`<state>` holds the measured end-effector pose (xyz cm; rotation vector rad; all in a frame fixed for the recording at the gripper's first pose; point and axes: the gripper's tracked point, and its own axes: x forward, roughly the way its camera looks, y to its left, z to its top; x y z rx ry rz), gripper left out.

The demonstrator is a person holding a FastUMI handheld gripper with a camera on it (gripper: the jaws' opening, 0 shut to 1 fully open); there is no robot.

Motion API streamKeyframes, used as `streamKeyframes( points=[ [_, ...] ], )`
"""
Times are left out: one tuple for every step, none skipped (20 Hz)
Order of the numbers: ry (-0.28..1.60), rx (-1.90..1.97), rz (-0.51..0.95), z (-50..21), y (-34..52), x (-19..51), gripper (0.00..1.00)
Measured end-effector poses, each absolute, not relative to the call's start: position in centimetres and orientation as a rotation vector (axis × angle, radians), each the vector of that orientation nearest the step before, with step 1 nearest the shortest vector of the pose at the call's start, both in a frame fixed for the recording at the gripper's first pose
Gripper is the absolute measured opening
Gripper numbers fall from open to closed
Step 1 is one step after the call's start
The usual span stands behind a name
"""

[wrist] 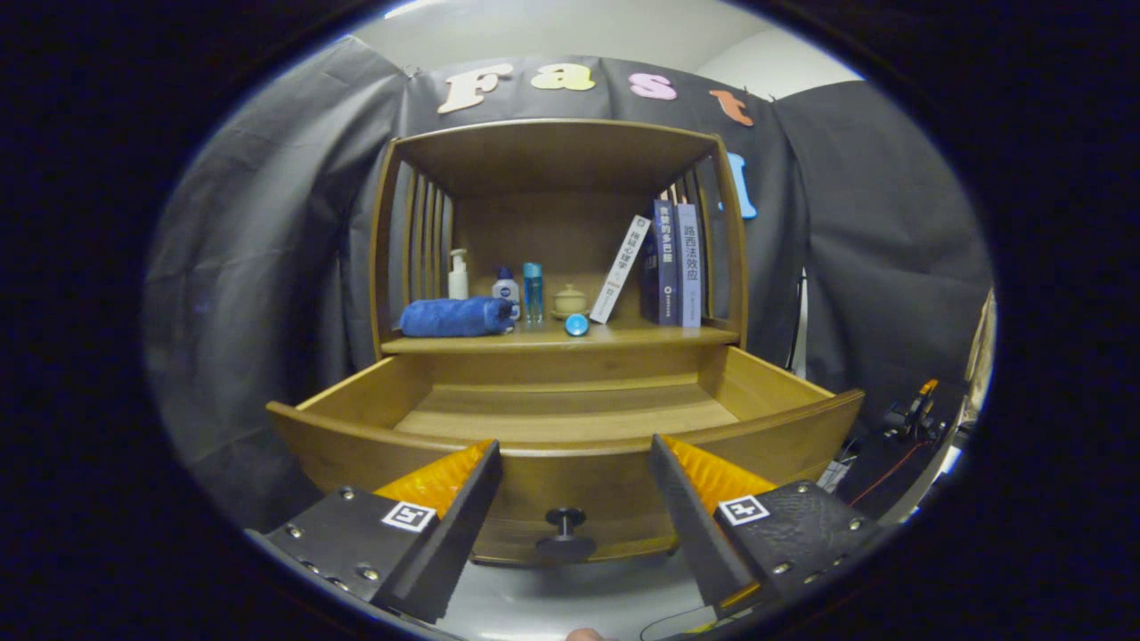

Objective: Pull open the drawer, take out the items inside it, and place them on the countertop above the cabinet.

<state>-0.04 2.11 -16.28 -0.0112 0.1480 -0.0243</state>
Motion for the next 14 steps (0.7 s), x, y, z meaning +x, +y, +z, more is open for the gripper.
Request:
streamKeyframes(
  points=[
    [0.147, -0.022, -0.020, -16.9, 2.3, -0.1, 1.00],
    [0.148, -0.029, -0.019, -17.5, 2.3, -0.1, 1.00],
    [0.150, -0.031, -0.023, -18.1, 2.2, 0.0, 1.00],
    [0.151, -0.030, -0.031, -18.6, 2.0, 0.2, 1.00],
    [0.151, -0.018, -0.011, -19.0, 2.6, 0.0, 1.00],
    [0.127, -0.010, -0.010, -18.7, 2.5, 0.4, 0.99],
    [0.124, -0.014, -0.011, -18.9, 2.5, 0.5, 0.99],
    [0.112, -0.018, -0.012, -18.6, 2.4, 0.6, 0.99],
    [0.105, -0.013, -0.010, -18.8, 2.4, 0.7, 0.99],
    [0.095, 0.007, -0.006, -18.9, 2.4, 1.1, 0.99],
    [0.090, 0.024, 0.001, -18.9, 2.5, 1.5, 0.99],
    [0.091, 0.047, 0.010, -19.0, 2.4, 1.9, 0.99],
    [0.097, 0.073, 0.020, -19.1, 2.4, 2.4, 0.99],
    [0.105, 0.094, 0.029, -19.1, 2.4, 3.0, 0.99]
  ],
)
